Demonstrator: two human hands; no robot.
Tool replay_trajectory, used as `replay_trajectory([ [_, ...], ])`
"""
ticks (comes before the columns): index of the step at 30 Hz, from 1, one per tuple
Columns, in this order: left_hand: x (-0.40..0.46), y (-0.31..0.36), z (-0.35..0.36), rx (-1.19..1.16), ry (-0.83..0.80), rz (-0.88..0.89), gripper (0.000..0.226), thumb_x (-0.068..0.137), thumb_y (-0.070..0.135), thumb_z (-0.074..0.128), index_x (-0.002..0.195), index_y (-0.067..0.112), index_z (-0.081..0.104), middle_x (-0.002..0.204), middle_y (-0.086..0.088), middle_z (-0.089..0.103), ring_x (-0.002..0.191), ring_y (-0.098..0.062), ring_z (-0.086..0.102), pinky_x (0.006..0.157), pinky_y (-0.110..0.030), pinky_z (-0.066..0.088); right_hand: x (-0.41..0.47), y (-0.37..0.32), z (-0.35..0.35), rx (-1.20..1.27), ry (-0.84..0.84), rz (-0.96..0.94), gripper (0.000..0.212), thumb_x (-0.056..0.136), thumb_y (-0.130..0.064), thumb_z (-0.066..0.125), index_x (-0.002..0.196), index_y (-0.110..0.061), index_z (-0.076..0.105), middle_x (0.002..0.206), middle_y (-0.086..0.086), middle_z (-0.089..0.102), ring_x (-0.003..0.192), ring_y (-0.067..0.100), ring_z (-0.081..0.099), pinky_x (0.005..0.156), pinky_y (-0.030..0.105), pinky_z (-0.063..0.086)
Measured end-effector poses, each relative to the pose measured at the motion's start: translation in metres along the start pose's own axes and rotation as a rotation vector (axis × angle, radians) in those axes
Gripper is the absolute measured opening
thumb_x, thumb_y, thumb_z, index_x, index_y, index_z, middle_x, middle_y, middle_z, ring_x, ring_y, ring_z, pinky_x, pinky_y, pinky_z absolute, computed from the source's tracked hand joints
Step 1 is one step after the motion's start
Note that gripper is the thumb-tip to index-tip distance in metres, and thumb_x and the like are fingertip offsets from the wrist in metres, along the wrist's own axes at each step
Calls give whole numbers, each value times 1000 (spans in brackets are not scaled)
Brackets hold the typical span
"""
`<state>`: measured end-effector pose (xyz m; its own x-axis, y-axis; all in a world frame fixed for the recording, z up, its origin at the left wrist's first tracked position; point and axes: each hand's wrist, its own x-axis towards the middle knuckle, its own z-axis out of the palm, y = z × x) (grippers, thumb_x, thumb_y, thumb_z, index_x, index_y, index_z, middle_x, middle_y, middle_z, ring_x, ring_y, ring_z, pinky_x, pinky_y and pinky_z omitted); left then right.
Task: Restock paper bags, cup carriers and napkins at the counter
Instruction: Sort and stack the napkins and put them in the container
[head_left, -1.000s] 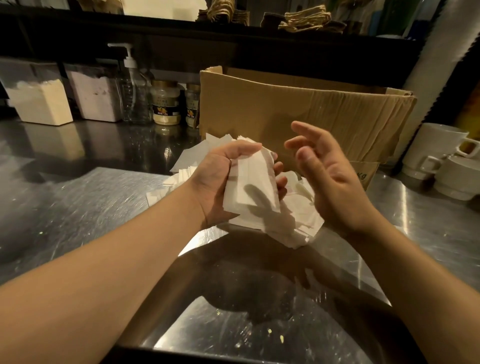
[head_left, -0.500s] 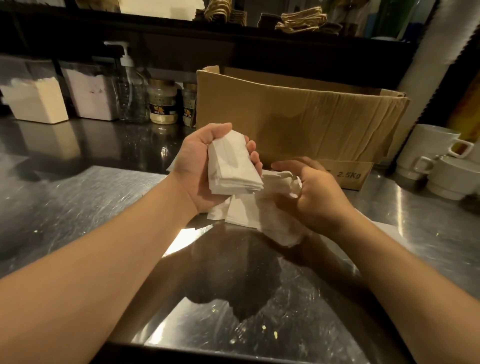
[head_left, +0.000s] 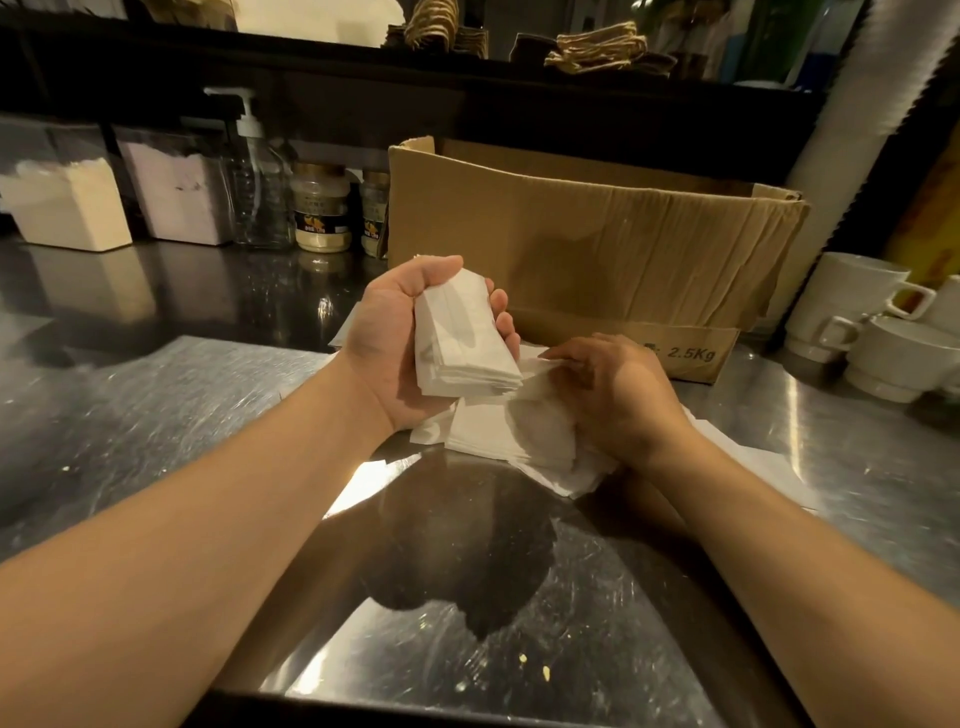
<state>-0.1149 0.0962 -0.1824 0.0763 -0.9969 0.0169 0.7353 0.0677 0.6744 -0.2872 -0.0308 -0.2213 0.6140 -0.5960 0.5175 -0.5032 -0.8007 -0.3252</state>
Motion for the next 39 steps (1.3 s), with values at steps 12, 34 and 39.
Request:
replay_trajectory([
  [12,-3,4,0,-65,-65,102,43,86,32,59,122,9,50,100,-9,59,81,-23,60,85,-39,55,-3,-18,-41,1024,172,404,21,93,-11,57,105,-2,72,107,16,73,108,40,66,95,55,54],
  [34,-2,3,-1,-100,-37,100,46,84,33,59,123,10,48,98,-9,59,79,-22,61,82,-37,56,-13,-33,-42,56,-77,81,56,83,-71,58,133,-46,52,127,-12,36,132,16,24,114,46,28],
  [39,-2,3,-1,-89,-23,104,44,85,34,59,121,11,50,97,-9,59,78,-22,62,79,-37,57,-15,-43,-39,-169,-181,-26,68,76,-73,67,137,-51,46,135,-12,29,125,13,13,115,45,11],
])
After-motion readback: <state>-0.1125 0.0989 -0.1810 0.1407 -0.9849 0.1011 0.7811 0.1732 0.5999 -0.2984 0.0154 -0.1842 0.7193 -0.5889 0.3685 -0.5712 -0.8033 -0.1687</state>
